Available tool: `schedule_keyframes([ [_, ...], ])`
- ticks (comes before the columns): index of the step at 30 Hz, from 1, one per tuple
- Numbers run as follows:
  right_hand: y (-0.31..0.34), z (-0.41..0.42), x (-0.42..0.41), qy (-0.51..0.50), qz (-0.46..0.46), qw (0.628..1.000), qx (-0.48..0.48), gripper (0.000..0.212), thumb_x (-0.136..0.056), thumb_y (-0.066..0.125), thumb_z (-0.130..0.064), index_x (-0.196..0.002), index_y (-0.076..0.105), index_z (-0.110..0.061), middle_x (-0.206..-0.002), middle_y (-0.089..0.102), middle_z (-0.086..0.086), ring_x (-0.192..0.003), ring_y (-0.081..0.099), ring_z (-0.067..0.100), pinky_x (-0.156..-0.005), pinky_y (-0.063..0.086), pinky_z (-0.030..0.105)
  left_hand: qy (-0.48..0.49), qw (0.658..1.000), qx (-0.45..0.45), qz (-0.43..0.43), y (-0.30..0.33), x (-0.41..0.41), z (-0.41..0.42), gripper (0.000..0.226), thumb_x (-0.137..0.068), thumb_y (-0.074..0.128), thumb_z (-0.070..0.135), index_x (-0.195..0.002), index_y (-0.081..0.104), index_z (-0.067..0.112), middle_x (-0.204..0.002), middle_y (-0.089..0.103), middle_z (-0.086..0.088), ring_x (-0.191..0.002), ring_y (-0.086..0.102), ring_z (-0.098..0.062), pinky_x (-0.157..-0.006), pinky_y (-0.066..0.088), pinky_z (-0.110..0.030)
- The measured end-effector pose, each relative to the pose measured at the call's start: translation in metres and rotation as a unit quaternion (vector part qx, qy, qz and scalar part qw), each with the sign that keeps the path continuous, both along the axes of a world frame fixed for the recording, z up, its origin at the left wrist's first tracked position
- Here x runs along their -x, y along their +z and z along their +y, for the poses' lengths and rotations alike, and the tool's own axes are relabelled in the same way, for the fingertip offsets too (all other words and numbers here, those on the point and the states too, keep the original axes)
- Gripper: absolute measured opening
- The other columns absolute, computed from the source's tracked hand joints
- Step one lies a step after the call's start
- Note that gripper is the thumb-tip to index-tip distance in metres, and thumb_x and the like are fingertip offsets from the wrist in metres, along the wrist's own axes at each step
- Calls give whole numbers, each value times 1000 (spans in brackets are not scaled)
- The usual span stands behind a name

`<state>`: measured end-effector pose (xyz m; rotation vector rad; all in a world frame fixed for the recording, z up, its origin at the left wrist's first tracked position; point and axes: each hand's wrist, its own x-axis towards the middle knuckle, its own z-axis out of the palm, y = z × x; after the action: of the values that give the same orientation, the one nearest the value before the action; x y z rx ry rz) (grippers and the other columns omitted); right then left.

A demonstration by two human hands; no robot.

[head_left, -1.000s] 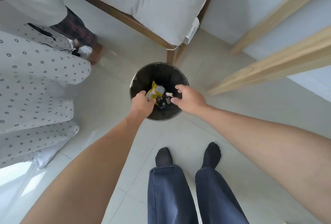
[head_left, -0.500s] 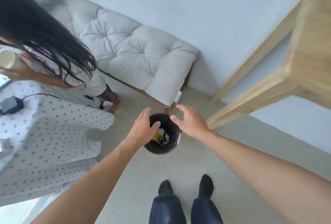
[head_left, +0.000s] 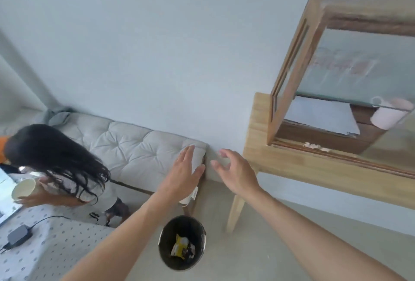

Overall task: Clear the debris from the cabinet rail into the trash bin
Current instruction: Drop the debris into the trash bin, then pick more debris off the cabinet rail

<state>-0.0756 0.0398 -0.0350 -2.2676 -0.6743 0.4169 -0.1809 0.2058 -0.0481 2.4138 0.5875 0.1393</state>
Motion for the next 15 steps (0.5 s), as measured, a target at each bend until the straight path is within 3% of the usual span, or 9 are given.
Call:
schedule_keyframes([
  [4,30,-48,-16,-65,-17,997,-23,57,-101,60,-58,-150,56,-29,-148,63,-10,-121,69,18,-108,53,44,-58,998,-23,-33,33,-33,-35,74,-107,51,44,-166,16,19,-174,16,-1,-159,16,-19,-125,20,-38],
  [9,47,-111,-44,-147,-25,988,-37,59,-99,62,-60,-150,57,-29,-148,65,-10,-128,67,21,-111,51,44,-115,992,-38,-43,48,-81,-89,73,-106,50,48,-166,18,21,-175,14,0,-158,21,-21,-124,25,-41],
  [15,49,-177,-80,-220,-36,974,-32,52,-101,62,-57,-145,62,-29,-141,69,-8,-124,68,21,-105,53,42,-168,984,-28,-44,46,-136,-150,68,-106,50,45,-164,23,20,-172,25,-3,-154,31,-24,-121,34,-43],
])
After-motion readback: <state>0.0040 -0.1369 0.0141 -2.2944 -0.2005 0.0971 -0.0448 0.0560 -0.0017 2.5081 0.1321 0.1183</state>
